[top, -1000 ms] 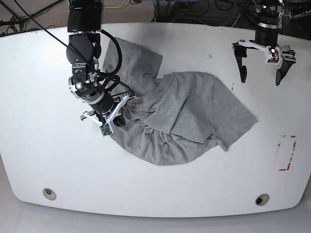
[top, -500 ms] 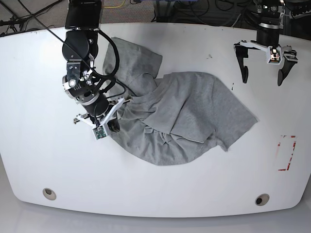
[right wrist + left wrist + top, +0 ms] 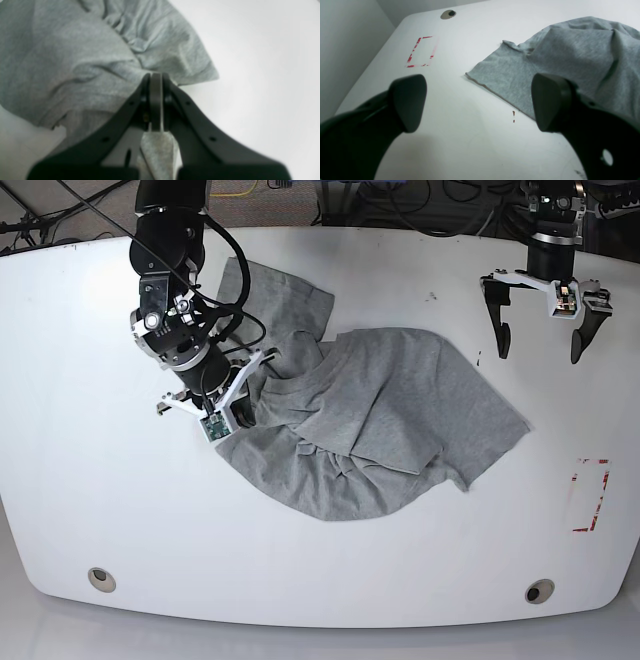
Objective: Fold the T-shirt properly
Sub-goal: 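Pull the gripped fabric with the right gripper away from the shirt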
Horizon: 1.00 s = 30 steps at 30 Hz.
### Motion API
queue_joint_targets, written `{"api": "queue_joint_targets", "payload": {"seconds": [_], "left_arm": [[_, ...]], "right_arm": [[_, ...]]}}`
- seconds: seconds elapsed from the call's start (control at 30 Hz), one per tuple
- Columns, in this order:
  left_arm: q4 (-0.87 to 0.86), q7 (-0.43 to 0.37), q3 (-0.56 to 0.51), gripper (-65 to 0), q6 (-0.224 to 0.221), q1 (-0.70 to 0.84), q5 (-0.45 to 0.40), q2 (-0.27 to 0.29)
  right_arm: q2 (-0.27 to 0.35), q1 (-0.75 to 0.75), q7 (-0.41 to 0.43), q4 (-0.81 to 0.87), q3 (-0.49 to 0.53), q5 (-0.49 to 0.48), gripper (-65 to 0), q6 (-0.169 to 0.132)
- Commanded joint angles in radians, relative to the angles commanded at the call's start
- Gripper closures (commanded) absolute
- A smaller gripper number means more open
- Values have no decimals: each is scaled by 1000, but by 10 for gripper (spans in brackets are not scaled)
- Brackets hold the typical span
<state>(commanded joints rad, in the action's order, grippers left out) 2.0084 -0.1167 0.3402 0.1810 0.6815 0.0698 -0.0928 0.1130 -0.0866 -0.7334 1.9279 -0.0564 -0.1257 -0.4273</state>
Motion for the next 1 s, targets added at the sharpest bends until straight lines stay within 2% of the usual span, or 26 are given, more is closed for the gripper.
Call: {"api": "queue_joint_targets", "payload": {"seconds": [0.13,0.2,0.53,0.6,0.8,1.0], "left_arm": [[-1,0,-3,-629,3,11,3,-6],[-2,6,-5,-628,5,24,1,-18],[-8,14,-13,-627,7,30,3,-25],[-7,12,-7,-632,5,20,6,-22],[-10,12,-6,-631,6,15,5,-21],[-13,15,-6,-635,4,13,1,-22]], "right_arm": [[4,-10,11,-29,1,0,-48,-3],[10,-32,24,-69,4,-11,-118,3],[25,-45,88,-148,9,-14,-307,11],[27,-42,99,-197,-6,-16,-392,15],[22,-38,101,-203,-38,-19,-466,17],[-5,-40,91,-152,-100,-25,-485,10]]}}
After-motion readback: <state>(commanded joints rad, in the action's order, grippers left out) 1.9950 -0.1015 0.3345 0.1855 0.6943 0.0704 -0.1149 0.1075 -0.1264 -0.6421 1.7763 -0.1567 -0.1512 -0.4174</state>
